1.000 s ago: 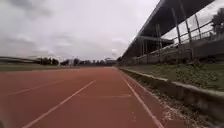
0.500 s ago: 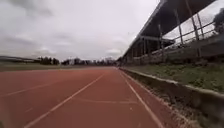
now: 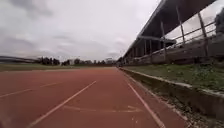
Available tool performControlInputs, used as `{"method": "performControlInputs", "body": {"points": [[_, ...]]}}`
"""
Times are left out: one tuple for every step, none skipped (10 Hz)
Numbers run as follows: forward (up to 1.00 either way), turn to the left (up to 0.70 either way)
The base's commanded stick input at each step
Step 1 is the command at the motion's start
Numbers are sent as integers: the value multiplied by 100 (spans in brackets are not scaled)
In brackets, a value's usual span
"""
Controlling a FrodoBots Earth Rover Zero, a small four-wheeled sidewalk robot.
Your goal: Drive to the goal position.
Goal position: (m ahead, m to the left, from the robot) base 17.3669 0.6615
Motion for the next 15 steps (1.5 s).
{"method": "performControlInputs", "body": {"points": [[70, 0], [70, 0], [70, 0], [70, 0], [70, 0], [70, 0], [70, 0], [70, 0], [70, 0], [70, 0], [70, 0], [70, 0], [70, 0], [70, 0], [70, 0]]}}
